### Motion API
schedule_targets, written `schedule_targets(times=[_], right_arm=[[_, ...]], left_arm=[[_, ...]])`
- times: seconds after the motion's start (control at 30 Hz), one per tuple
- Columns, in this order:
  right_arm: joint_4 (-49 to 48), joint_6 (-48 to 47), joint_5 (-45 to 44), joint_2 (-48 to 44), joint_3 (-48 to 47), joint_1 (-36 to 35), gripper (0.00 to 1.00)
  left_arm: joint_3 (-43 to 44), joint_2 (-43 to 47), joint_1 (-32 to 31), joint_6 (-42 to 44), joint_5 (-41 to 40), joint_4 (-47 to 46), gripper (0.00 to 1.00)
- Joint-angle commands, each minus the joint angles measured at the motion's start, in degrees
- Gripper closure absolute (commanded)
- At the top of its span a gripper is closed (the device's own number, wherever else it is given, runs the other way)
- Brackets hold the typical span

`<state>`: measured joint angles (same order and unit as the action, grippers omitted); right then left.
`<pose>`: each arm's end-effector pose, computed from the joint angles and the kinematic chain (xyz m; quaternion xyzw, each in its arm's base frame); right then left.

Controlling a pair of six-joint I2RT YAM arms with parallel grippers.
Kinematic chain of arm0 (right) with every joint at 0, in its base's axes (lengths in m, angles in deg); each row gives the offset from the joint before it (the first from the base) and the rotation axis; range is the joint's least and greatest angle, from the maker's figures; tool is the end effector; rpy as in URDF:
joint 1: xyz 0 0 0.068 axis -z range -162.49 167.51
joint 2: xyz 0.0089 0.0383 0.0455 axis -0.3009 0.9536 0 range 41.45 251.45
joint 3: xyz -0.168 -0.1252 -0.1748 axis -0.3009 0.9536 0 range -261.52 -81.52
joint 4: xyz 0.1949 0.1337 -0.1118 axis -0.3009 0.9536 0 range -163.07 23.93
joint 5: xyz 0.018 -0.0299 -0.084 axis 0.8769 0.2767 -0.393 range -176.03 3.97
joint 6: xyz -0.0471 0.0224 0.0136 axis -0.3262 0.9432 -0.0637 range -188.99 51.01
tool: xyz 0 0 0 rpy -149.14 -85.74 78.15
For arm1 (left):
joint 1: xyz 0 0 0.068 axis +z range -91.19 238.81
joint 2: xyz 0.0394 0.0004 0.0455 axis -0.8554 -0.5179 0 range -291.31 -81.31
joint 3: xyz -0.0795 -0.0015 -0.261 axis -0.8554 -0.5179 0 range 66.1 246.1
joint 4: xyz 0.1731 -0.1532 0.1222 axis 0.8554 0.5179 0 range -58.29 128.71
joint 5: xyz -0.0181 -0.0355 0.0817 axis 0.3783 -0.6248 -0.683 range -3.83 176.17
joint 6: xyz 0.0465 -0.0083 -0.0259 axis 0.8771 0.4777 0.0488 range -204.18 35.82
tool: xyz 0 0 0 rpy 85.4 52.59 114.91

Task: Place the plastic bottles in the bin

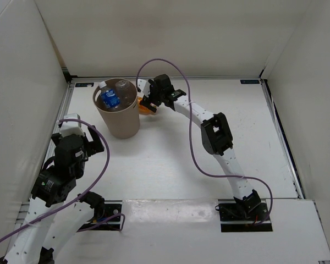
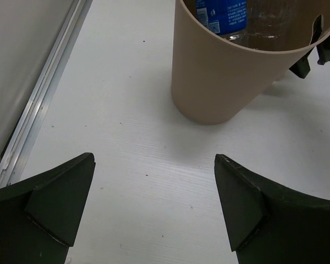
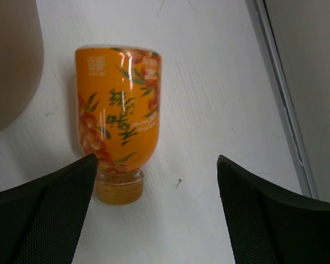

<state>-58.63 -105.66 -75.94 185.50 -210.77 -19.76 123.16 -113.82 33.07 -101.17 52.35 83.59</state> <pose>0.4588 0.3568 0.2107 -0.5523 0.6599 0.0785 0.5034 0.0873 -0.0201 0.3643 -0.0885 0.8264 0.0500 0.5539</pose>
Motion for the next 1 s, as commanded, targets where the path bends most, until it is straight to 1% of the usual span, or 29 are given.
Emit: schedule_targets(times=[0.0,0.23,0.33,0.43,0.57,0.73,0.97], right_arm=[[1.2,-6.0,-0.7,0.3,-1.7,-0.3,0.1],[0.2,-10.5,5.5,0.6,-1.4,-0.6,0.1],[-0.5,-11.9,6.3,1.1,-1.6,-1.0,0.1],[-0.4,-12.6,6.3,2.5,-3.3,-1.1,0.1],[2.3,-14.0,6.7,3.8,-6.3,-1.5,0.1],[5.5,-16.2,6.3,3.7,-6.5,-2.5,0.1],[7.4,-15.6,6.7,4.1,-7.9,-2.5,0.1]], left_arm=[[0.7,0.3,-0.2,0.1,0.7,-1.0,0.0],[0.6,-0.5,-0.3,0.3,1.3,-1.1,0.0],[0.7,-1.0,-0.3,0.0,1.4,-1.2,0.0],[0.7,-1.2,-0.4,0.3,1.3,-1.2,0.0],[0.6,-1.9,-0.5,0.3,1.3,-1.0,0.0],[0.7,-2.4,-0.7,0.2,1.3,-1.1,0.0],[0.8,-3.1,-1.2,0.3,0.4,-1.0,0.0]])
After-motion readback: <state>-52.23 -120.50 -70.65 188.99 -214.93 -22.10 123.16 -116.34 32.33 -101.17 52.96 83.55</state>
